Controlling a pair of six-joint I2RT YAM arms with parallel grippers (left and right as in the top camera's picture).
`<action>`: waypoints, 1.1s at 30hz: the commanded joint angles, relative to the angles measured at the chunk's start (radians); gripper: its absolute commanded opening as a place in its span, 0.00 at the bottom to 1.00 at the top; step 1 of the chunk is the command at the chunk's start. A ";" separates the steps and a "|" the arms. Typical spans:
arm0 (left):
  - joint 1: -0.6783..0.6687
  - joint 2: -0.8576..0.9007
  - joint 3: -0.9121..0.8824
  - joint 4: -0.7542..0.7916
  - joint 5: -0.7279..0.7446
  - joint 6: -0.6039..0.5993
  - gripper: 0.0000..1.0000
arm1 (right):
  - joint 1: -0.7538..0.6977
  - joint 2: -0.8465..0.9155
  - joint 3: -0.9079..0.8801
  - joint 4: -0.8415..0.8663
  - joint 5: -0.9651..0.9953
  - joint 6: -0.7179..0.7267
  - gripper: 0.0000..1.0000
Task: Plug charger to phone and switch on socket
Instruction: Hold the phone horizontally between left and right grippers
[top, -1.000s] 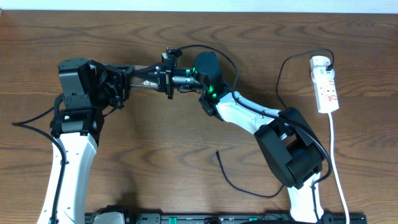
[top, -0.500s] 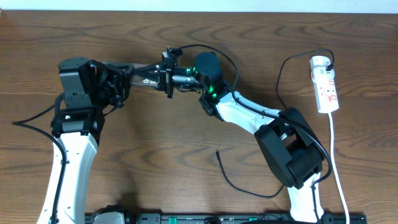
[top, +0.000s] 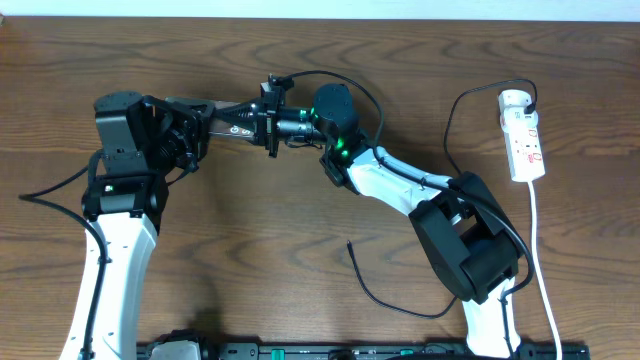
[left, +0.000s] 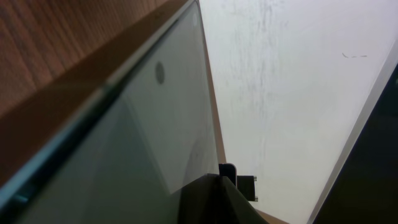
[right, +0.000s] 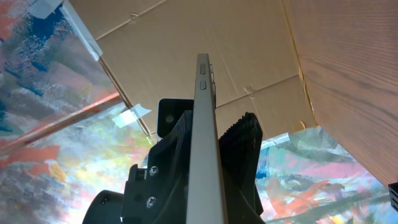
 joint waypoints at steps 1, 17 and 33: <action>0.008 0.010 0.002 0.013 -0.010 -0.078 0.08 | -0.003 -0.011 0.016 0.031 0.012 -0.019 0.01; 0.008 0.010 0.002 0.080 0.016 -0.089 0.34 | -0.003 -0.010 0.016 0.025 -0.006 -0.019 0.01; 0.008 0.011 0.000 0.091 0.016 -0.077 0.34 | -0.006 -0.010 0.016 0.024 0.013 -0.019 0.01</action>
